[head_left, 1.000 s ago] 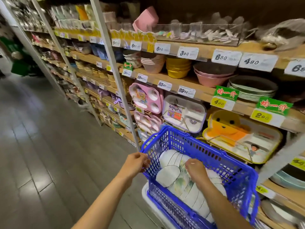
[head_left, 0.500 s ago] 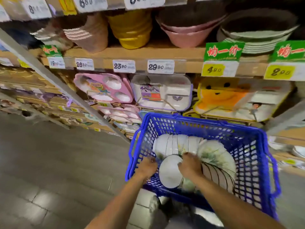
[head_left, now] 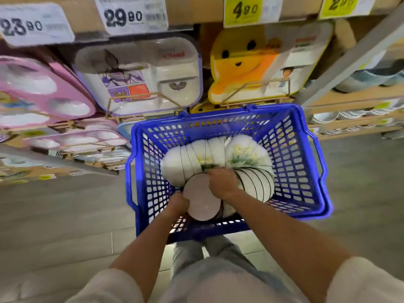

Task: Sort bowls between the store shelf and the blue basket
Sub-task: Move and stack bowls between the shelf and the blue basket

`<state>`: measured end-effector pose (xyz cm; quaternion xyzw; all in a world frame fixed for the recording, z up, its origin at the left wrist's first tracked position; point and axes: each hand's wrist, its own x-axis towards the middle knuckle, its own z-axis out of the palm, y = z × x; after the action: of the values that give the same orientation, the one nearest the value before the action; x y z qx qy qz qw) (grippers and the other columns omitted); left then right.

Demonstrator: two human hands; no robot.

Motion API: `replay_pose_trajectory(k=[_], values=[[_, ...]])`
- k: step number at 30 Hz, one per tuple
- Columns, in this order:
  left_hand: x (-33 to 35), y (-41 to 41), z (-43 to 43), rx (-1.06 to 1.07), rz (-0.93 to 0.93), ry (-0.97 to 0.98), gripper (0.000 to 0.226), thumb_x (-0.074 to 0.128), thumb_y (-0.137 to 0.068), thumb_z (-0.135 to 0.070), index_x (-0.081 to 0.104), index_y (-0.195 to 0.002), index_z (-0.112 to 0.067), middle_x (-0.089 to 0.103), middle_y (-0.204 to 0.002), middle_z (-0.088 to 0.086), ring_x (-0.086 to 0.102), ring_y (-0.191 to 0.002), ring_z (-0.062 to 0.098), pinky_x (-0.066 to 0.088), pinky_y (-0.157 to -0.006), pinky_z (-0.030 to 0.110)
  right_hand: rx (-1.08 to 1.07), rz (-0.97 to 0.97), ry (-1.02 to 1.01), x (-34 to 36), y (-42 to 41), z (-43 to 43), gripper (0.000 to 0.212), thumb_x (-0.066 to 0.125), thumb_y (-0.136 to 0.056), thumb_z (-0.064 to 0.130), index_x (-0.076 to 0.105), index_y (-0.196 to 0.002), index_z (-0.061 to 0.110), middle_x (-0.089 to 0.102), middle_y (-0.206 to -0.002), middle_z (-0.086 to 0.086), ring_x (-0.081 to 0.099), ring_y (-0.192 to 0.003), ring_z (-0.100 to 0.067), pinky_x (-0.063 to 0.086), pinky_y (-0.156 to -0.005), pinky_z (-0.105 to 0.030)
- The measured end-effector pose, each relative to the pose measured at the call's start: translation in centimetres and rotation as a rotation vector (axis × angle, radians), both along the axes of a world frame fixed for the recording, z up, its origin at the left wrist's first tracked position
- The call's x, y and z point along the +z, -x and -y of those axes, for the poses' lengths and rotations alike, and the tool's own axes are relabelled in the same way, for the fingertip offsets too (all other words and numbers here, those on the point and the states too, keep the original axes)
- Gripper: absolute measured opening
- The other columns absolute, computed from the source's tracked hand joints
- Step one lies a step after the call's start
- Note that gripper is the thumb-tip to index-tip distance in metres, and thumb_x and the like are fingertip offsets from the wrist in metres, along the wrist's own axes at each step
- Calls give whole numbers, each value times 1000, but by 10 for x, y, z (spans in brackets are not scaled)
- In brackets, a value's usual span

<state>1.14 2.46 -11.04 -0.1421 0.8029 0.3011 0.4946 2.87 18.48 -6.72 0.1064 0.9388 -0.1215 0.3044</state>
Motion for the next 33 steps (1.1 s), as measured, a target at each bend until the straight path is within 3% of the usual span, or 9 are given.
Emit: replay_pose_trajectory(k=[6,9,11,14,19,24,27,30,33], values=[[27,5,9,-81,-96,-58,35,45,-88,6,59,-121,6,62,-119,24,58,-103,33,51,-80,37,-83,-52,80,9,-1,2,53,43,-92,12,47,-141,34,53,-138,-8,48,-127,-29,35,-108,-43],[54,15,11,-62,-133,-67,36,40,-89,7,57,-122,4,61,-111,23,58,-94,33,52,-56,32,-295,-153,361,26,1,2,53,42,-93,6,52,-137,34,56,-138,-7,56,-113,-23,47,-89,-17],[75,24,10,-30,-138,-79,33,40,-92,5,57,-120,5,63,-110,23,63,-96,38,59,-66,45,-493,-164,665,44,4,0,51,39,-96,1,52,-138,27,50,-144,-6,55,-115,-19,43,-79,-6],[116,37,7,62,-144,-156,24,42,-95,1,58,-113,-1,65,-101,19,66,-78,30,60,-56,37,-676,-240,948,77,7,-3,50,47,-94,0,52,-138,23,44,-149,-1,42,-133,-21,39,-94,-26],[180,60,3,17,-178,-289,19,45,-91,1,62,-100,0,71,-80,15,72,-66,28,58,-51,33,-885,-493,1228,142,5,-6,48,51,-86,2,60,-125,26,59,-128,0,58,-107,-13,49,-79,-20],[243,71,-3,64,-262,-450,12,42,-92,0,54,-94,-1,68,-61,18,69,-52,31,59,-49,37,-1082,-665,1274,210,8,-9,39,45,-86,11,71,-108,30,65,-105,4,56,-101,-24,48,-79,-32],[280,73,-8,2,-404,-493,14,45,-92,-8,57,-91,-2,68,-57,19,68,-51,34,55,-45,32,-1120,-732,1324,247,3,-15,33,48,-82,20,76,-93,33,67,-115,-3,58,-104,-28,49,-85,-40],[314,68,-15,-89,-557,-561,20,45,-95,-19,60,-92,-7,69,-58,16,67,-52,31,54,-50,33,-1150,-799,1404,279,-5,-25,44,46,-68,18,75,-101,26,67,-115,-8,61,-101,-35,54,-82,-48],[344,57,-31,-137,-699,-645,24,45,-97,-30,62,-90,-14,68,-58,10,66,-54,24,53,-51,32,-1218,-901,1475,309,-18,-40,46,42,-76,11,72,-110,17,69,-111,-10,65,-94,-32,58,-68,-39]])
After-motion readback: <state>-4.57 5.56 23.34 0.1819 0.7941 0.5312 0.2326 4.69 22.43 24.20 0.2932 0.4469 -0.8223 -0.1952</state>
